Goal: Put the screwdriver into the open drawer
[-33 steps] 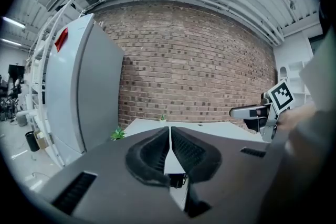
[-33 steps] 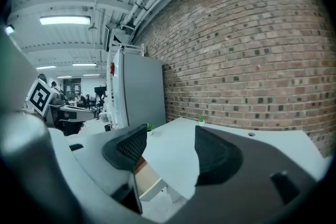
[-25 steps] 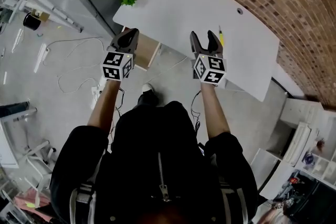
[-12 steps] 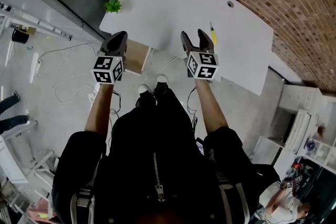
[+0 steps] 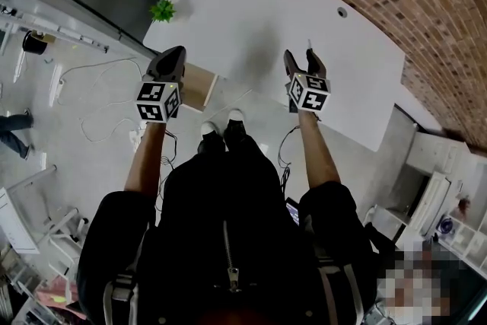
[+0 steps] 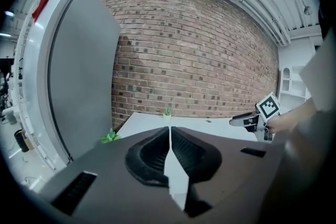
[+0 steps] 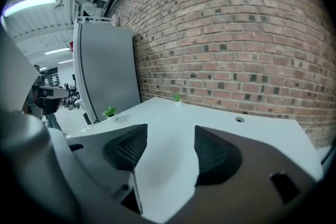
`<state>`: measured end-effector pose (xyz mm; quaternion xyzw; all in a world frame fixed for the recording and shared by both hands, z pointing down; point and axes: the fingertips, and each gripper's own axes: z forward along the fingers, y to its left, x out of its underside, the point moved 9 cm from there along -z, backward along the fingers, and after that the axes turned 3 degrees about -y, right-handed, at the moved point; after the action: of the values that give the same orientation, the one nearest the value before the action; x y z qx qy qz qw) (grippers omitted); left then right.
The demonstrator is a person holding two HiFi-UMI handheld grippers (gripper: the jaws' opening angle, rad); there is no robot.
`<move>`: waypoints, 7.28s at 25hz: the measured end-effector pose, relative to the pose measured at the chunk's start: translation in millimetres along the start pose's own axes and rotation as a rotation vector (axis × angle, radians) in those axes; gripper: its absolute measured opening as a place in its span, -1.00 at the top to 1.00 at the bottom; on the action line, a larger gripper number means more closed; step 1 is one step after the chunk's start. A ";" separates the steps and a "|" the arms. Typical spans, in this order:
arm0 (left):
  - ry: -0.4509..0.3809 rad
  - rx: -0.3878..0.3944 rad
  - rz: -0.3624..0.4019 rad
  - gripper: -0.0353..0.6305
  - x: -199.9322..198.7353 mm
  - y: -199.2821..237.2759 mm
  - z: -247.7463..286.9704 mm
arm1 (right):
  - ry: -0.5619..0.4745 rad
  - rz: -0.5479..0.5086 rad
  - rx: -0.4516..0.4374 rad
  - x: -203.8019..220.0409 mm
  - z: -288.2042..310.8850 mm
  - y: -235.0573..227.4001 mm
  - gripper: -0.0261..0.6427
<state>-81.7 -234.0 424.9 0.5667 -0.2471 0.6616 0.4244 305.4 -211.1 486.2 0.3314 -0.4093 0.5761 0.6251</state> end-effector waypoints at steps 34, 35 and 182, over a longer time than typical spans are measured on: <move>0.114 -0.296 -0.051 0.80 42.3 -8.3 -25.7 | 0.616 0.048 0.078 129.0 99.7 -156.2 0.55; 0.114 -0.299 -0.051 0.80 42.4 -9.1 -26.3 | 0.621 0.050 0.080 128.7 100.1 -156.8 0.58; -0.037 -0.133 -0.014 0.80 -2.0 144.4 -77.1 | -0.157 -0.082 -0.322 -61.9 61.1 240.3 0.89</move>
<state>-244.8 -247.0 427.1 0.5510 -0.2943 0.6303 0.4609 59.1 -265.0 444.3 0.2872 -0.5300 0.4494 0.6593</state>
